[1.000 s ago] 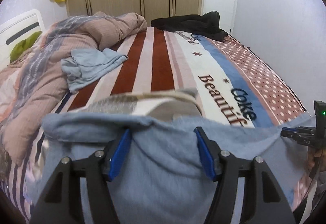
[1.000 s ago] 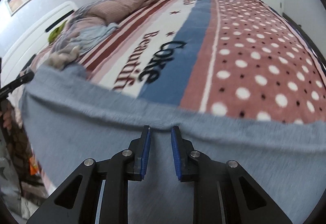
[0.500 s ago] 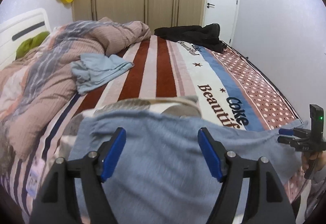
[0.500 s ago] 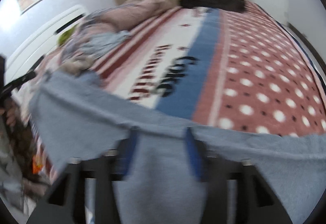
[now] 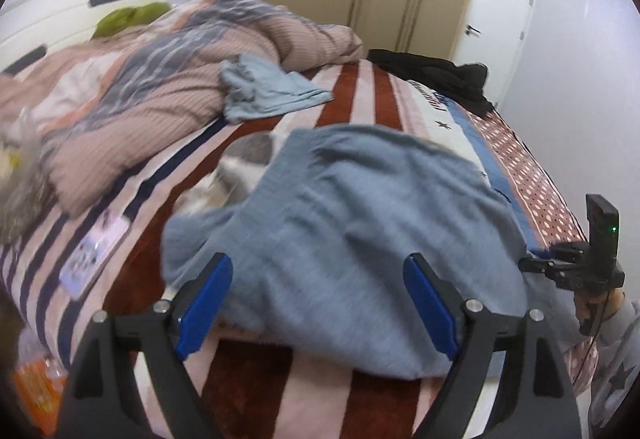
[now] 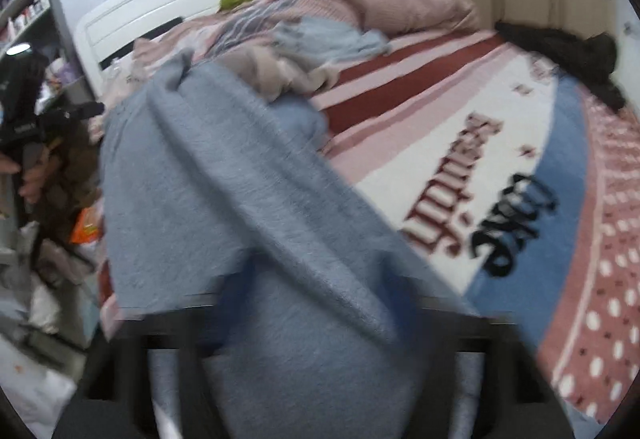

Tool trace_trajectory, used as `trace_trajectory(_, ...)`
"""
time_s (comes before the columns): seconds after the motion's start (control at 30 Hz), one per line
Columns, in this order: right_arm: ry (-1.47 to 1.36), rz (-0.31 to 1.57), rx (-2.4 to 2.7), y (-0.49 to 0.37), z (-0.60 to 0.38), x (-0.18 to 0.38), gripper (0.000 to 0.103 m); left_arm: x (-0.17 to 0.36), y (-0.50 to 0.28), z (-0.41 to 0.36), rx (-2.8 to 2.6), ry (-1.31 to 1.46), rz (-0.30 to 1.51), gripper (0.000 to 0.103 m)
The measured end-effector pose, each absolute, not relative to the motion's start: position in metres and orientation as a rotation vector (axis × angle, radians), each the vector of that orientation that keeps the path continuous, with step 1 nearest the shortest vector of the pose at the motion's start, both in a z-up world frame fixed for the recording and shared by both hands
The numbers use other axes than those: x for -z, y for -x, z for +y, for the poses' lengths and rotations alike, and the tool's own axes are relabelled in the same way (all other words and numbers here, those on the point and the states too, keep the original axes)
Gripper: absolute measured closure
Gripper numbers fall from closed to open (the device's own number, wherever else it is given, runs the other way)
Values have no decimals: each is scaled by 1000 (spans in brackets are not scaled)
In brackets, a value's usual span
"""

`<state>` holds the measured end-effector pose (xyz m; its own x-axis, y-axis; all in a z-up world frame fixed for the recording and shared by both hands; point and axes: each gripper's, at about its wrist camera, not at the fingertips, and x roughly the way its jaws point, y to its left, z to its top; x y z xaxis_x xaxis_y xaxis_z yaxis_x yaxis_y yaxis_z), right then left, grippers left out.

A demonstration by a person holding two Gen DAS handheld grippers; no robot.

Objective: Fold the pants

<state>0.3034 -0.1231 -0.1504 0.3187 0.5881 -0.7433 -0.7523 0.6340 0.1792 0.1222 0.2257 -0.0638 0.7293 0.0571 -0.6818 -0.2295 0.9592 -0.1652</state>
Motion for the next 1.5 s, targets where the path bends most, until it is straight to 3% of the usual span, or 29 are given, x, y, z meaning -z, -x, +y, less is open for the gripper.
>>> trace_trajectory(0.3, 278, 809, -764, -306, -114, 139, 101, 90, -111, 262, -219, 411, 683, 18)
trace_trajectory(0.47, 223, 859, -730, -331, -109, 141, 100, 92, -115, 271, -217, 452, 655, 18)
trace_trajectory(0.57, 244, 893, -703, -333, -103, 152, 90, 97, -114, 272, -229, 471, 656, 18)
trace_trajectory(0.7, 239, 864, -680, -318, -110, 145, 61, 107, -108, 279, -208, 571, 655, 16)
trace_trajectory(1.0, 65, 776, -684, -264, -174, 106, 61, 125, -113, 286, -159, 738, 621, 16)
trace_trajectory(1.07, 41, 770, -681, -252, -185, 105, 61, 125, -115, 286, -181, 754, 600, 30)
trace_trajectory(1.1, 31, 767, -675, -246, -192, 105, 61, 123, -114, 285, -203, 746, 596, 49)
trace_trajectory(1.13, 24, 766, -670, -240, -197, 105, 61, 121, -114, 283, -227, 728, 594, 61)
trace_trajectory(1.17, 16, 765, -667, -234, -202, 105, 61, 118, -113, 280, -233, 714, 588, 65)
trace_trajectory(1.23, -9, 764, -660, -222, -214, 106, 61, 111, -111, 274, -234, 686, 573, 87)
trace_trajectory(1.5, -77, 749, -633, -190, -256, 108, 61, 43, -96, 219, -227, 472, 437, 91)
